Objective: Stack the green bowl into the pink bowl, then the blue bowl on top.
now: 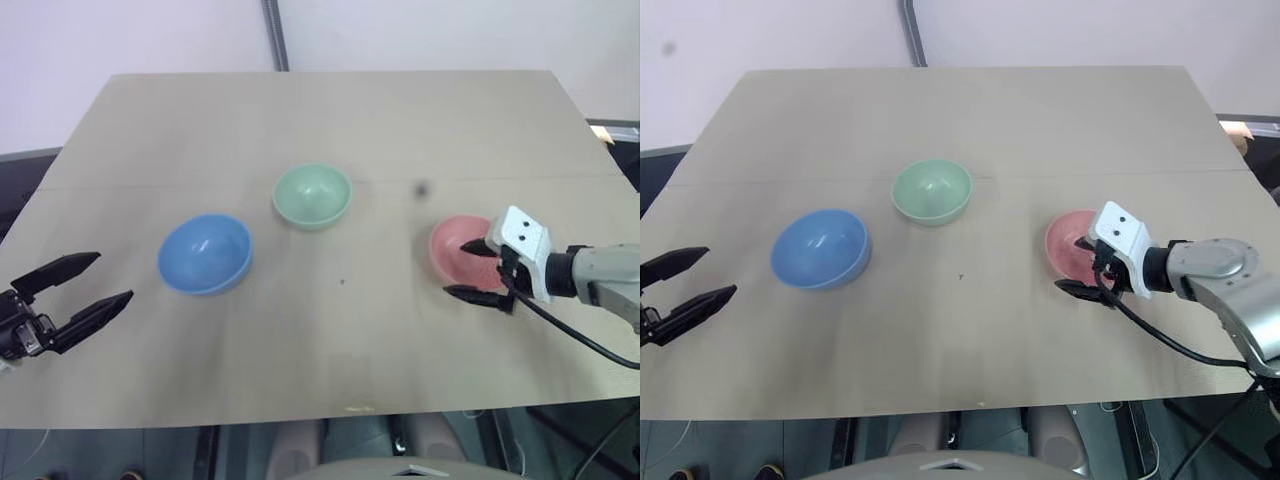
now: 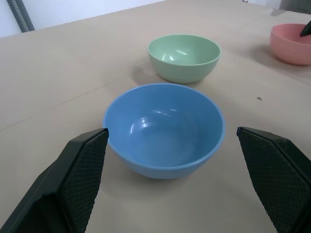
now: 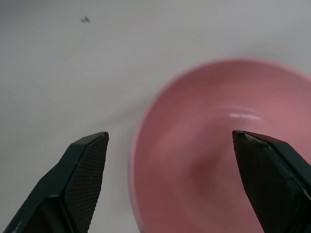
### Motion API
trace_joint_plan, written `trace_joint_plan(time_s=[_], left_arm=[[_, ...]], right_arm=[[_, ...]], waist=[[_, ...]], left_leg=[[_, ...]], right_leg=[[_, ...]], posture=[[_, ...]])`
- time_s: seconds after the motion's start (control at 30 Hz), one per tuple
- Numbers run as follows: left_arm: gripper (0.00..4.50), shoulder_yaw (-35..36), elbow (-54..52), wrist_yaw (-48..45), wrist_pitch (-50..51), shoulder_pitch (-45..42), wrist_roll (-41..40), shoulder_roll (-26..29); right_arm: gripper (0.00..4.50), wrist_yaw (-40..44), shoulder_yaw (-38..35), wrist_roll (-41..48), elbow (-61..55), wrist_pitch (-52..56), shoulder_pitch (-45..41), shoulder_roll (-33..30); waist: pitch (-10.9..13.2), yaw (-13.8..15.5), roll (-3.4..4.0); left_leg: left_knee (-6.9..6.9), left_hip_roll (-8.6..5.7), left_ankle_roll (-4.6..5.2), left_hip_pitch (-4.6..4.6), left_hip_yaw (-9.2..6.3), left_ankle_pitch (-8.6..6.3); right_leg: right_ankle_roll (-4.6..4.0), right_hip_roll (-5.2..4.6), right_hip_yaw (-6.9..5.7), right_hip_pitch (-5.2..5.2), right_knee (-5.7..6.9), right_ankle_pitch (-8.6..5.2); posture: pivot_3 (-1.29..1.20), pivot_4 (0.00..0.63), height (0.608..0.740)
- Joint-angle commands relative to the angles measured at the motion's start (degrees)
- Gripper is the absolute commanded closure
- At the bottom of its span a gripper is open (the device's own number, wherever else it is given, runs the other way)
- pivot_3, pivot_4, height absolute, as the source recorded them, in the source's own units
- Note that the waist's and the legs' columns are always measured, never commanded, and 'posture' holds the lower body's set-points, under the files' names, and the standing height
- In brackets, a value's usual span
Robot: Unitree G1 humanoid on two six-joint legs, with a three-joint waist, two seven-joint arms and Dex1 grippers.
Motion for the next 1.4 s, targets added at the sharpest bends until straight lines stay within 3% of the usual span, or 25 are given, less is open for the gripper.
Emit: trace_joint_plan(time_s=[0.03, 0.13, 0.27, 0.3, 0.33, 0.4, 0.63, 1.03, 1.27, 1.4], left_arm=[[0.0, 0.9, -1.8, 0.6, -0.4, 0.1, -1.0, -0.3], [0.0, 0.7, -2.0, 0.9, -0.3, -0.2, -1.1, -0.2], [0.0, 0.5, -2.3, 1.1, -0.2, -0.5, -1.2, -0.2], [0.0, 0.5, -2.4, 1.0, -0.1, -0.5, -1.2, -0.2], [0.0, 0.5, -2.5, 0.8, 0.0, -0.5, -1.4, -0.2], [0.0, 0.8, -2.8, 0.3, 0.8, -0.7, -2.5, -0.1], [0.0, 4.0, -4.5, -4.6, 8.2, -0.8, -13.0, 0.7], [0.0, 6.0, -5.9, -10.3, 14.0, 2.9, -15.7, 3.4], [0.0, 5.8, -5.3, -10.6, 13.5, 2.0, -15.0, 3.4], [0.0, 5.4, -5.1, -10.6, 13.5, 1.4, -14.7, 3.6]], right_arm=[[0.06, -2.2, 2.5, -0.5, -2.6, 4.7, -2.4, 0.2], [0.91, -3.7, 4.9, -1.7, -3.1, 6.7, -3.8, 0.5], [2.72, -5.0, 7.3, -3.6, -3.3, 7.1, -4.5, 0.4], [3.49, -5.1, 7.6, -4.0, -3.3, 6.9, -4.5, 0.4], [3.59, -5.2, 7.8, -4.2, -3.4, 6.8, -4.5, 0.4], [4.46, -5.3, 7.9, -4.4, -3.5, 6.9, -4.5, 0.6], [4.46, -5.8, 7.9, -5.0, -3.5, 7.4, -4.6, 1.6], [4.46, -3.6, 10.3, -8.2, -3.0, 2.8, -5.8, 1.3], [4.46, 1.1, 17.4, -14.3, -4.8, -7.1, -14.0, 2.5], [4.46, 4.5, 22.1, -16.5, -5.1, -11.4, -20.4, 6.2]], waist=[[0.0, 0.0, 0.0], [0.0, 0.0, 0.0], [0.0, 0.1, 0.0], [0.0, 0.1, 0.0], [0.0, 0.1, 0.0], [-0.1, 0.0, -0.03], [-0.1, 0.0, -0.18], [-0.2, -0.1, -0.18], [-0.1, -0.1, -0.11], [-0.1, -0.3, -0.11]], left_leg=[[0.0, 0.0, 0.0, -0.02, 0.0, 0.0], [0.0, 0.0, 0.0, -0.08, -0.02, 0.0], [0.01, -0.01, 0.0, -0.09, -0.02, 0.0], [0.02, -0.02, 0.0, -0.09, -0.02, 0.0], [0.02, -0.02, 0.0, -0.09, -0.02, 0.0], [0.02, -0.02, 0.0, -0.08, -0.01, 0.0], [0.05, 0.0, 0.0, -0.06, -0.02, 0.0], [0.07, -0.01, 0.0, -0.04, -0.01, 0.0], [0.06, 0.01, 0.0, -0.05, -0.03, 0.0], [0.06, 0.01, -0.01, -0.08, -0.07, 0.01]], right_leg=[[0.0, 0.0, -0.01, 0.0, -0.01, 0.0], [0.0, -0.01, -0.05, -0.04, -0.02, 0.0], [0.0, -0.03, -0.07, -0.04, -0.03, 0.0], [0.0, -0.03, -0.07, -0.04, -0.02, 0.0], [0.0, -0.03, -0.07, -0.04, -0.02, 0.0], [0.0, -0.02, -0.07, -0.03, 0.0, 0.0], [0.0, 0.0, -0.1, -0.01, 0.02, 0.0], [0.0, 0.01, -0.12, 0.0, 0.04, 0.0], [0.0, 0.02, -0.1, -0.06, 0.05, 0.0], [0.0, -0.01, -0.09, -0.08, 0.03, 0.0]], posture=[[0.0, 0.15, 0.74], [0.0, 0.15, 0.74], [0.0, 0.15, 0.74], [0.0, 0.15, 0.74], [0.0, 0.15, 0.74], [0.0, 0.15, 0.74], [0.0, 0.15, 0.74], [0.0, 0.15, 0.74], [0.0, 0.15, 0.74], [0.0, 0.15, 0.74]])
